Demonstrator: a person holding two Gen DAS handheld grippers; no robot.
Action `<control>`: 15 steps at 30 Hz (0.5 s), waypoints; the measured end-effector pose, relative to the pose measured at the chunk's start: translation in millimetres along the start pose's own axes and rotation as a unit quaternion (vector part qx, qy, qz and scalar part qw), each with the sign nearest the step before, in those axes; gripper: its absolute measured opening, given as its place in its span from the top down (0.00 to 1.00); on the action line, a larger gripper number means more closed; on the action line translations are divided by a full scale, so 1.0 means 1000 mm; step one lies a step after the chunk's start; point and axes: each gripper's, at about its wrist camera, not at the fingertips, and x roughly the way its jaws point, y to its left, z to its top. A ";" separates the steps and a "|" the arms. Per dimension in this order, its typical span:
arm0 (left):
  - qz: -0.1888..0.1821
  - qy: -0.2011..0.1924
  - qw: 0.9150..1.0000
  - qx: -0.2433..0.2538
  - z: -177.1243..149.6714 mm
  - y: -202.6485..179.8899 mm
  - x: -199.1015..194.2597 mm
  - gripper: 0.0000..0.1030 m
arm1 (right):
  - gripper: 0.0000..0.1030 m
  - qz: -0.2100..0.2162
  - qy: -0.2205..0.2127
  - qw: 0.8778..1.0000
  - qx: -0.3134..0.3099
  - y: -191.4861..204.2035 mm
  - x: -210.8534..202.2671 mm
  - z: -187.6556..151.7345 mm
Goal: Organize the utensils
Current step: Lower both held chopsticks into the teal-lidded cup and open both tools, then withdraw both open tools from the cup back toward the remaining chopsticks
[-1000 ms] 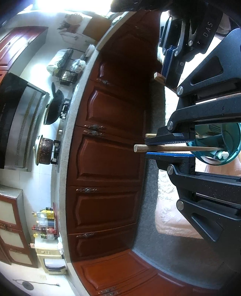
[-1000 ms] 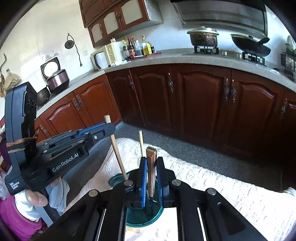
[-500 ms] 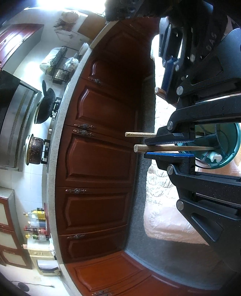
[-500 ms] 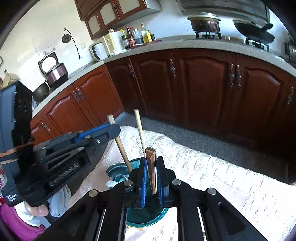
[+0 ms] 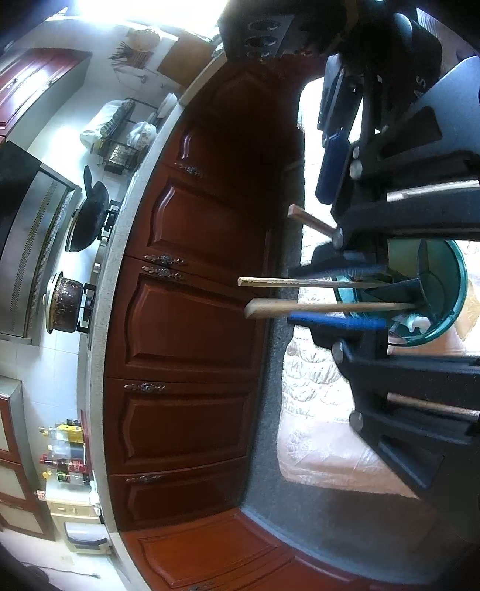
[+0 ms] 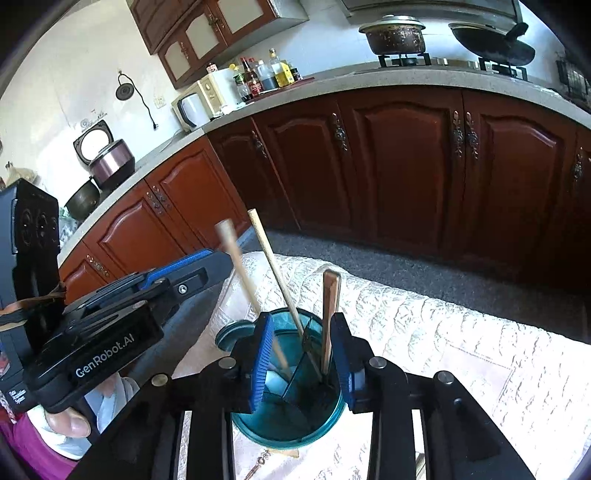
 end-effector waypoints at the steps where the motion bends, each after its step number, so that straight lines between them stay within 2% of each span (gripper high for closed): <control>1: 0.000 0.000 1.000 -0.002 -0.001 0.001 -0.001 0.75 | 0.71 0.000 -0.001 1.000 0.002 -0.001 -0.001 -0.001; 7: 0.001 -0.004 1.000 -0.007 -0.004 0.002 -0.013 0.66 | 0.70 -0.013 0.002 1.000 0.009 -0.002 -0.009 -0.014; 9: 0.005 -0.006 1.000 -0.006 -0.008 0.000 -0.020 0.64 | 0.66 -0.024 0.002 1.000 0.007 0.000 -0.012 -0.021; 15: 0.032 -0.017 0.999 0.015 -0.023 -0.012 -0.040 0.59 | 0.63 -0.050 -0.008 0.999 0.016 0.001 -0.028 -0.046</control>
